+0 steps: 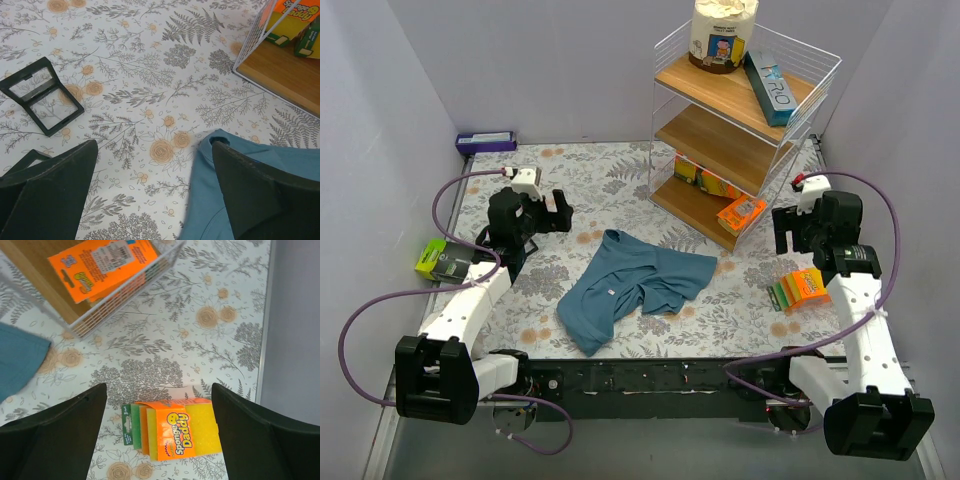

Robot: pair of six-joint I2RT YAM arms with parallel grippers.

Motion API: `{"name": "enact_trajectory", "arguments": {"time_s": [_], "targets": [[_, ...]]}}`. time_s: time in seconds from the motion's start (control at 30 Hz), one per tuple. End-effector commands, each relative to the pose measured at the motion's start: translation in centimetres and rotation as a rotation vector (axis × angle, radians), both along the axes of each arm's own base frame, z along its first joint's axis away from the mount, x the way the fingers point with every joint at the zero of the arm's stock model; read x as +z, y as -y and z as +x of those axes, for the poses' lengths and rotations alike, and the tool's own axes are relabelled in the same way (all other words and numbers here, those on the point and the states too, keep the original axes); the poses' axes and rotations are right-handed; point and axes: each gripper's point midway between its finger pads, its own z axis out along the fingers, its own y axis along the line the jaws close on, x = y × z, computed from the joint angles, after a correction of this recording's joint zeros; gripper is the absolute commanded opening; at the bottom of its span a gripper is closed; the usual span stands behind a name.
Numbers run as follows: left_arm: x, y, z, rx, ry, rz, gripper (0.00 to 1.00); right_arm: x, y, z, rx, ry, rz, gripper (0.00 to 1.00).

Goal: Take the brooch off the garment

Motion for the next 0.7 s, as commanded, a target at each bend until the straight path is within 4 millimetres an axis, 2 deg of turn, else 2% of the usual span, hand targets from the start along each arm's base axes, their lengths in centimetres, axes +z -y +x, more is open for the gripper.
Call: {"name": "enact_trajectory", "arguments": {"time_s": [0.0,0.07,0.1,0.17,0.2,0.23,0.27,0.3,0.33,0.37,0.4,0.43,0.47,0.5,0.53,0.57,0.6,0.63,0.67], "targets": [[2.8,1.1,-0.3,-0.070,0.054,-0.007,0.98,1.5,-4.2,-1.1,0.334,0.099,-0.008,0.92],[3.3,1.7,-0.2,-0.104,0.065,-0.002,0.98,1.6,-6.0,-2.4,0.547,0.120,-0.076,0.91],[4.0,2.3,-0.2,-0.148,0.075,-0.005,0.98,1.5,-7.7,-4.0,0.663,0.117,-0.038,0.89],[4.4,3.0,0.1,-0.192,0.080,0.002,0.95,1.7,-8.9,-4.9,0.805,0.155,-0.078,0.85],[4.6,3.3,0.2,-0.208,0.085,0.003,0.89,1.9,-9.7,-5.4,0.861,0.169,-0.058,0.73],[5.5,4.0,0.2,-0.252,0.102,-0.005,0.82,2.0,-11.0,-5.8,0.928,0.178,-0.055,0.65],[4.7,4.3,0.0,-0.272,0.068,-0.008,0.70,2.2,-11.6,-5.8,0.962,0.188,-0.060,0.57],[5.0,4.7,-0.1,-0.295,0.067,-0.017,0.63,2.1,-12.2,-5.4,0.985,0.177,-0.063,0.43],[5.3,5.4,-0.4,-0.340,0.069,-0.033,0.48,2.4,-13.7,-5.3,1.043,0.195,-0.076,0.35],[5.4,5.8,-0.6,-0.362,0.068,-0.046,0.20,2.4,-14.3,-5.0,1.065,0.195,-0.086,0.26],[5.4,6.2,-0.6,-0.380,0.059,-0.066,0.05,1.8,-15.0,-4.2,1.082,0.172,-0.094,0.15],[5.4,6.5,-0.7,-0.395,0.052,-0.078,0.00,2.4,-16.5,-4.0,1.129,0.196,-0.104,0.11],[5.8,6.9,-0.8,-0.417,0.054,-0.091,0.00,3.0,-17.5,-3.0,1.143,0.232,-0.118,0.07],[5.7,7.0,-0.7,-0.416,0.042,-0.105,0.00,2.6,-18.3,-1.8,1.136,0.221,-0.120,0.01],[6.0,7.0,-0.5,-0.407,0.045,-0.109,0.00,3.0,-19.8,-1.4,1.165,0.241,-0.121,0.01],[6.2,6.6,-0.2,-0.378,0.047,-0.108,0.00,4.9,-21.2,0.1,1.166,0.329,-0.137,0.01],[6.2,6.4,-0.1,-0.356,0.043,-0.111,0.00,4.2,-22.0,1.6,1.141,0.315,-0.148,0.01],[6.5,6.1,0.0,-0.331,0.039,-0.123,0.00,4.5,-23.6,1.8,1.154,0.332,-0.134,0.01],[6.6,5.8,0.1,-0.304,0.037,-0.127,0.00,6.0,-24.8,2.8,1.147,0.379,-0.128,0.01]]}}
